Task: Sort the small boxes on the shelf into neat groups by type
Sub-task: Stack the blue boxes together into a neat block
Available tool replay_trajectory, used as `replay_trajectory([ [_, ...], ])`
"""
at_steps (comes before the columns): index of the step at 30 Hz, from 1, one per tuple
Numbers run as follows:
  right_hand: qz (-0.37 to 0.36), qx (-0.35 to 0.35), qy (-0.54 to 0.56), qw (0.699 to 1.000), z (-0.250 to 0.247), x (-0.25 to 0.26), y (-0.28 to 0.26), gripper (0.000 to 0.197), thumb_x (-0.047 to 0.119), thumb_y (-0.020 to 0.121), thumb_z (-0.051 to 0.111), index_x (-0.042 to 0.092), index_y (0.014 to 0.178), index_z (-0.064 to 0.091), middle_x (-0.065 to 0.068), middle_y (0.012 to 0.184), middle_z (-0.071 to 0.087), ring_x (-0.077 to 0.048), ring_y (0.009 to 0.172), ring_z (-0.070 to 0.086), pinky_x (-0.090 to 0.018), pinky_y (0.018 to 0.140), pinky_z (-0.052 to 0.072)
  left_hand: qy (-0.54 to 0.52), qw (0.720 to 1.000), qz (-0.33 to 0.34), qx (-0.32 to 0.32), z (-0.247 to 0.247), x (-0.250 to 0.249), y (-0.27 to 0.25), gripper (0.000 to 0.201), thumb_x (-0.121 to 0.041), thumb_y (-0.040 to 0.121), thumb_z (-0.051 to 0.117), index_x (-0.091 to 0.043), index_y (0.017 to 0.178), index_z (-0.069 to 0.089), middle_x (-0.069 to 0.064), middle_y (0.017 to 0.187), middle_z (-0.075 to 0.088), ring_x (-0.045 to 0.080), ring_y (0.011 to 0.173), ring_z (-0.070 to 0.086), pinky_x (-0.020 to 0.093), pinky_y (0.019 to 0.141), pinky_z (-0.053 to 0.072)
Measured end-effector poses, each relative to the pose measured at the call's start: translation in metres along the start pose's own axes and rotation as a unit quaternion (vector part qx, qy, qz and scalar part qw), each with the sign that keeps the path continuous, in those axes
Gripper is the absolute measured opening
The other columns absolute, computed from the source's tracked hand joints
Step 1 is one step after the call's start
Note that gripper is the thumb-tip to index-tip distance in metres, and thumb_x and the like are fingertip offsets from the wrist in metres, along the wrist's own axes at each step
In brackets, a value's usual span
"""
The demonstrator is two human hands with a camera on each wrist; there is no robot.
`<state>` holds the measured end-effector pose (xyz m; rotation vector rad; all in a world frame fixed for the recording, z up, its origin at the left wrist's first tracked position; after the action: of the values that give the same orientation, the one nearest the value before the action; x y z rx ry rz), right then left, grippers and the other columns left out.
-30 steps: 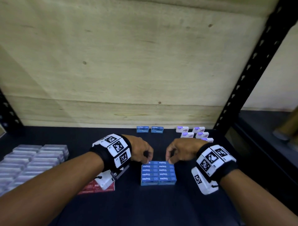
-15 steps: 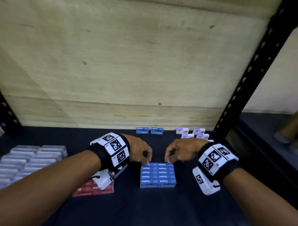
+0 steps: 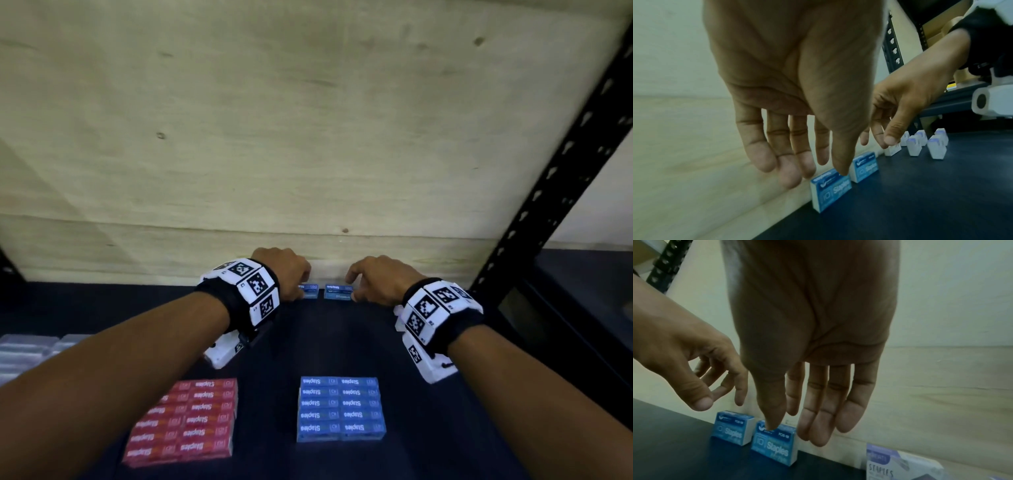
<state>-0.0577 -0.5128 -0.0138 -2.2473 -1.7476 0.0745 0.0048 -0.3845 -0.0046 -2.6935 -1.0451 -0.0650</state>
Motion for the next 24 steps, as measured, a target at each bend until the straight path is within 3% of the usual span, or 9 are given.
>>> replay_trajectory([
  [5,0.009,0.002,-0.033,0.999,0.002,0.002,0.018,0.032,0.034,0.086,0.072,0.031,0.118,0.065,0.0,0.121,0.063,-0.024,0.105,0.062,-0.033,0.083,0.048,0.006,1.0,-0.011,0.007,0.008,0.008,0.014,0.032,-0.044,0.089,0.064,-0.03,0.117,0.061,-0.001,0.116,0.061,0.024,0.101,0.061,0.03,0.072,0.04],
  [13,0.01,0.008,-0.042,0.999,0.006,0.006,0.025,0.015,0.026,0.083,0.074,0.024,0.094,0.064,0.002,0.098,0.065,-0.021,0.087,0.06,-0.031,0.072,0.045,0.013,1.0,-0.011,0.01,0.012,0.004,0.015,0.02,-0.032,0.087,0.067,-0.023,0.105,0.067,0.001,0.105,0.064,0.023,0.091,0.062,0.03,0.07,0.044],
  [18,-0.014,0.06,-0.005,0.998,0.019,0.009,0.008,0.017,0.025,0.081,0.078,0.023,0.097,0.073,0.004,0.1,0.07,-0.018,0.093,0.065,-0.036,0.087,0.054,-0.03,0.998,0.026,0.04,0.016,-0.009,0.0,0.019,-0.033,0.083,0.071,-0.024,0.1,0.071,-0.002,0.1,0.068,0.021,0.09,0.064,0.029,0.07,0.049],
  [22,-0.041,0.077,0.016,0.996,0.028,0.016,-0.017,0.013,0.02,0.078,0.079,0.023,0.09,0.074,0.007,0.087,0.069,-0.012,0.084,0.063,-0.031,0.086,0.054,-0.064,0.993,0.057,0.082,0.026,-0.025,-0.02,0.022,-0.032,0.082,0.074,-0.023,0.102,0.071,-0.004,0.103,0.069,0.017,0.085,0.06,0.026,0.068,0.044],
  [24,-0.048,0.089,0.018,0.995,0.034,0.018,-0.028,0.013,0.018,0.078,0.078,0.022,0.09,0.075,0.008,0.084,0.068,-0.01,0.081,0.061,-0.03,0.087,0.052,-0.079,0.989,0.075,0.102,0.03,-0.034,-0.03,0.023,-0.031,0.082,0.075,-0.022,0.103,0.072,-0.004,0.104,0.07,0.016,0.09,0.062,0.027,0.072,0.047],
])
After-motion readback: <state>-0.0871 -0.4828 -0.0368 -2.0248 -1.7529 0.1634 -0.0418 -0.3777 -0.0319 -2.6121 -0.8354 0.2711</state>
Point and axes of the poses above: each hand's wrist, its own y-axis towards the middle knuckle, its own z-axis out of the palm, x = y × z, the point moved 10 cm from there along y, towards the middle knuckle
